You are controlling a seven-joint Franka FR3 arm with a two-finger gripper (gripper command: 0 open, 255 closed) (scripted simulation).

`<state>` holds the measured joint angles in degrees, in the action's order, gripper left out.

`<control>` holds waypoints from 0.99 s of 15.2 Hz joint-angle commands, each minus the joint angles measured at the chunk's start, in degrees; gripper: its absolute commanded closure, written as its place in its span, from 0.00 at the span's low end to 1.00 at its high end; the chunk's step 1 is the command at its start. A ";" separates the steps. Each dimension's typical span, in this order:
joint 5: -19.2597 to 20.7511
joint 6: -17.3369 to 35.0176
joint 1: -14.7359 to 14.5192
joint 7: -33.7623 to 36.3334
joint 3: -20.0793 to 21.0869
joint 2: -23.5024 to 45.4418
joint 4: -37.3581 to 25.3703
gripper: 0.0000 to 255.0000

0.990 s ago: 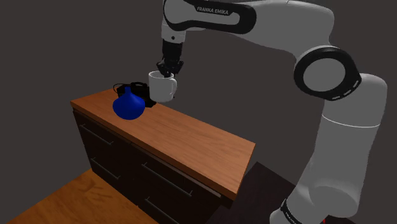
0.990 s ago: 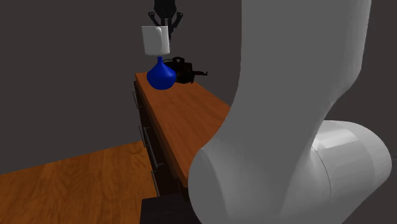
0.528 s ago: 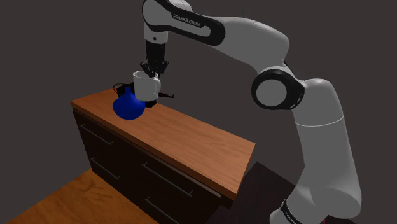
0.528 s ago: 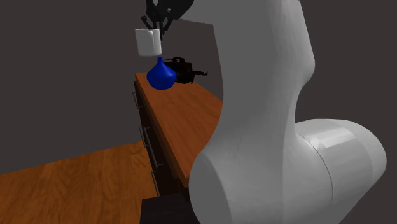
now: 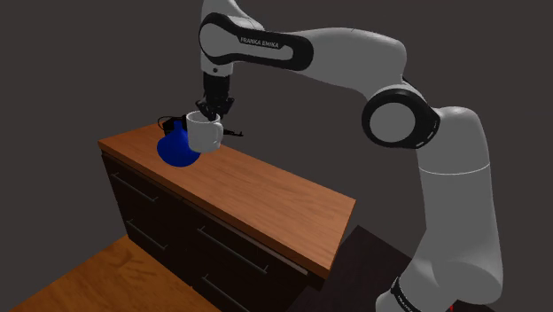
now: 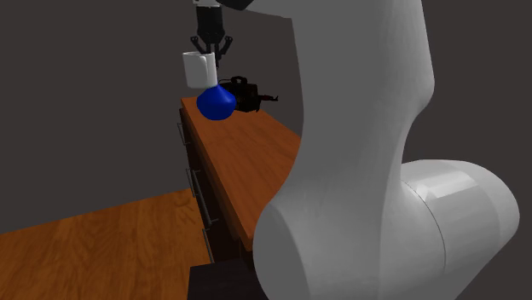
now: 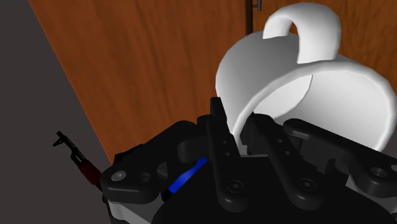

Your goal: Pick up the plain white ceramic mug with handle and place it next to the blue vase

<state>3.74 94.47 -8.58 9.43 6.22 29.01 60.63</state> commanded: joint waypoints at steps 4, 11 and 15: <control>-0.11 4.78 0.36 -0.01 -0.02 -1.19 5.89 1.00; -0.14 10.65 0.61 0.13 -0.04 -2.01 12.58 1.00; -0.11 13.75 0.71 0.21 -0.06 -2.04 15.72 1.00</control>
<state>3.64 107.40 -7.93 9.67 6.17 26.98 75.59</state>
